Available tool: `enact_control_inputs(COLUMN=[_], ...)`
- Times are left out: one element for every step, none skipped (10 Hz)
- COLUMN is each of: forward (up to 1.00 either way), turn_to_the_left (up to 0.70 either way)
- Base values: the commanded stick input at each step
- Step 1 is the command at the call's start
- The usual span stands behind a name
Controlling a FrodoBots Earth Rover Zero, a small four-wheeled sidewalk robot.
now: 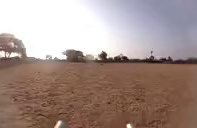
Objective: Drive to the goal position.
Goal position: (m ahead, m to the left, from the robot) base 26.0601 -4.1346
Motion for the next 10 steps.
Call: enact_control_inputs(forward=[0.7,0.7,0.7,0.7,0.7,0.7,0.7,0.7,0.7,0.7], turn_to_the_left=[0.0,0.0,0.0,0.0,0.0,0.0,0.0,0.0,0.0,0.0])
